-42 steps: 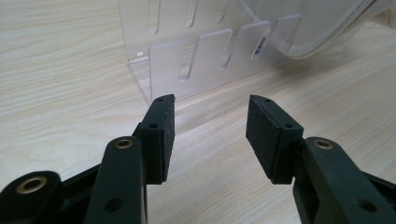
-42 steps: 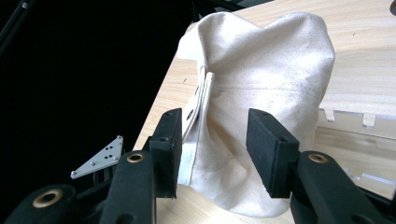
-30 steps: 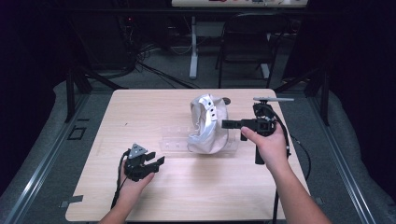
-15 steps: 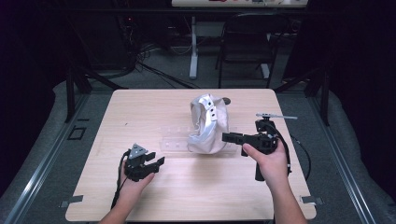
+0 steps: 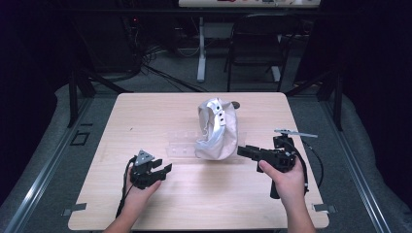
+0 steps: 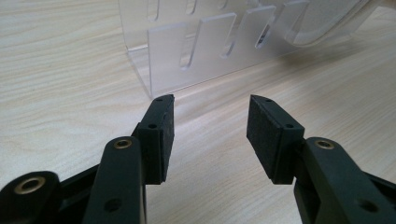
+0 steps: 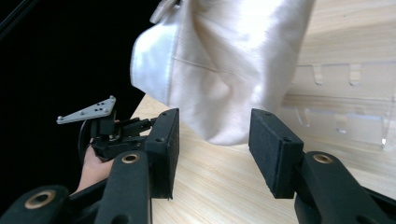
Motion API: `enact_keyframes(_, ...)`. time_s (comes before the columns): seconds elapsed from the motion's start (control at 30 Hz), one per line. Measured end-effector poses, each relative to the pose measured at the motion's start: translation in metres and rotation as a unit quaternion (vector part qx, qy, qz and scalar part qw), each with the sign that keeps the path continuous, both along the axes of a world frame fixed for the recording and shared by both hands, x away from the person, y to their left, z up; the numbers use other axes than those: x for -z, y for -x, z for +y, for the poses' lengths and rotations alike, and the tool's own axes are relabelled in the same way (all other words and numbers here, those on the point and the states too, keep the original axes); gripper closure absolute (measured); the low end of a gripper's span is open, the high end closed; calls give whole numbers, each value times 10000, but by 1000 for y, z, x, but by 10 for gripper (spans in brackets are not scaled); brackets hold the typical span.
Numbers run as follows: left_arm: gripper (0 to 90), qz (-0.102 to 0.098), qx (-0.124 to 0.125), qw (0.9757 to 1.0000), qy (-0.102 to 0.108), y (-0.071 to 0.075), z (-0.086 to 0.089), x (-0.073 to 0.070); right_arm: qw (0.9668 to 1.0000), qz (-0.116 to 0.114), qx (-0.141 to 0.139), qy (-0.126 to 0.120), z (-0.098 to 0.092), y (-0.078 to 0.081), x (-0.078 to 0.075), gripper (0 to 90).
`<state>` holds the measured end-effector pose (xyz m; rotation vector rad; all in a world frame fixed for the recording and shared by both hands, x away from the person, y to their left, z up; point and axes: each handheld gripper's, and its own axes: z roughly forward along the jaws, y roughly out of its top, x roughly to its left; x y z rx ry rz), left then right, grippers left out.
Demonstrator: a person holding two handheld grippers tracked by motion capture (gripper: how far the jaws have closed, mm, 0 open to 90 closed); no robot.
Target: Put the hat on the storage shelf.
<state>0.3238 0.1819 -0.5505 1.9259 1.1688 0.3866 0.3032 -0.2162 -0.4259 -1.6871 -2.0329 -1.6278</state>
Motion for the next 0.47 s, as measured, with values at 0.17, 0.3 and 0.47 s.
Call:
enact_keyframes(0.17,518,-18,9,10000,9,1,-2,0,9999,-9,86,122,-4,2,10,519)
enact_keyframes(0.3,515,-24,60,10000,-15,1,-3,1,9998,-16,131,150,-5,4,14,517)
enact_keyframes(0.47,513,-311,251,9991,-114,8,-14,-4,9998,-3,133,177,-6,4,19,505)
